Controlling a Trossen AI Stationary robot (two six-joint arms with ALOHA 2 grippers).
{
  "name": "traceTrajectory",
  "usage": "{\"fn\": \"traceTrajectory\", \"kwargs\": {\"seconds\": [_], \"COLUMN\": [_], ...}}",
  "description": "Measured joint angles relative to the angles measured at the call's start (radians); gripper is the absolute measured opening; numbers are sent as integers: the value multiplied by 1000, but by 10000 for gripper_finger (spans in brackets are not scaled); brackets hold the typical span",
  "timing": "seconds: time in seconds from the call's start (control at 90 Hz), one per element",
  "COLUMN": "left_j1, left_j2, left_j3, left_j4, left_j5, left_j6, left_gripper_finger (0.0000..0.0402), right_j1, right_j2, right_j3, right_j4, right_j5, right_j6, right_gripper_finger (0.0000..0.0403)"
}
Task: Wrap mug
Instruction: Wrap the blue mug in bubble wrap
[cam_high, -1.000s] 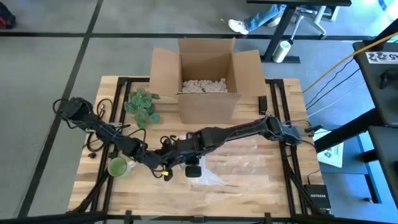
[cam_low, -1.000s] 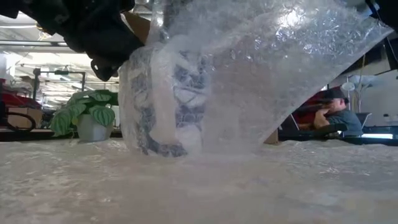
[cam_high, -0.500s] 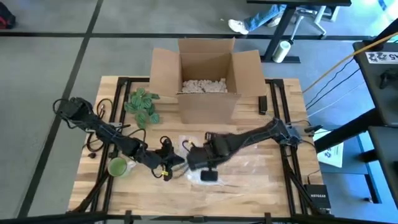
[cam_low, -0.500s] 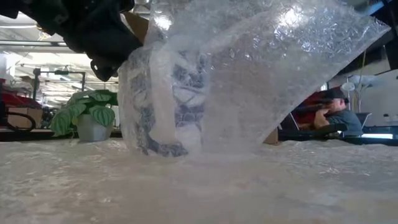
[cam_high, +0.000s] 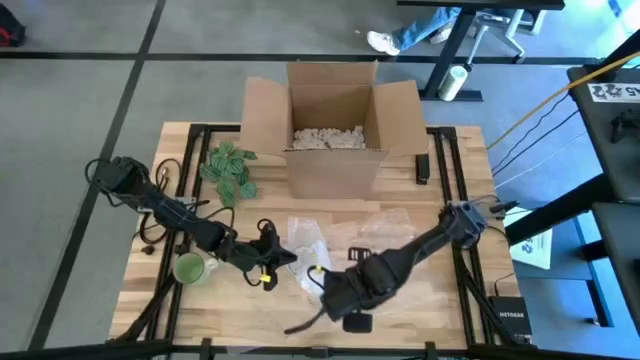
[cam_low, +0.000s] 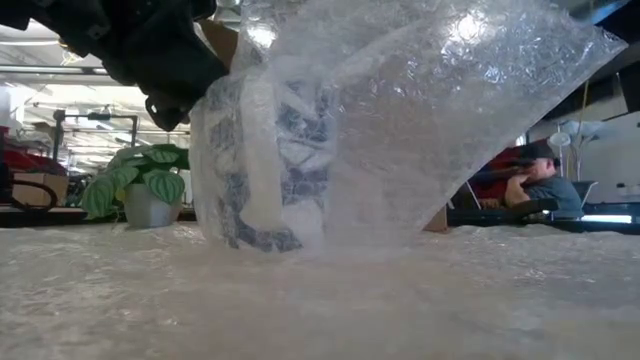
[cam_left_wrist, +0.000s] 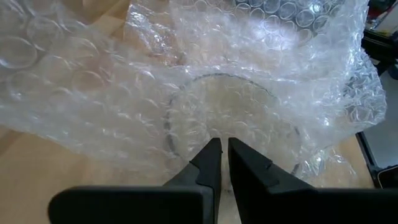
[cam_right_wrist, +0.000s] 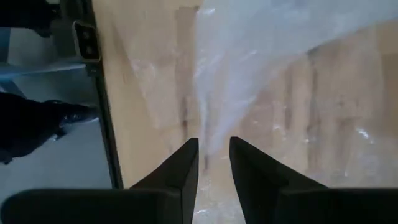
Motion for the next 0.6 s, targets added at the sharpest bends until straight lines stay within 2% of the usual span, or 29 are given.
{"fn": "traceTrajectory", "kwargs": {"seconds": [0.222,0.489,0.6], "left_j1": [-18,-62,-75], "left_j2": [0,0,1], "left_j3": [0,-1,-2], "left_j4": [-2,-4,-10], "left_j5": [-3,2,9], "left_j6": [-17,-33,-35], "left_gripper_finger": [13,13,13], "right_j1": [47,70,78], "right_j2": [1,2,2], "right_j3": [-151,-350,-387], "right_j4": [21,353,416], "right_j5": [135,174,267], "right_j6": [112,145,167], "right_gripper_finger": [79,78,67]}}
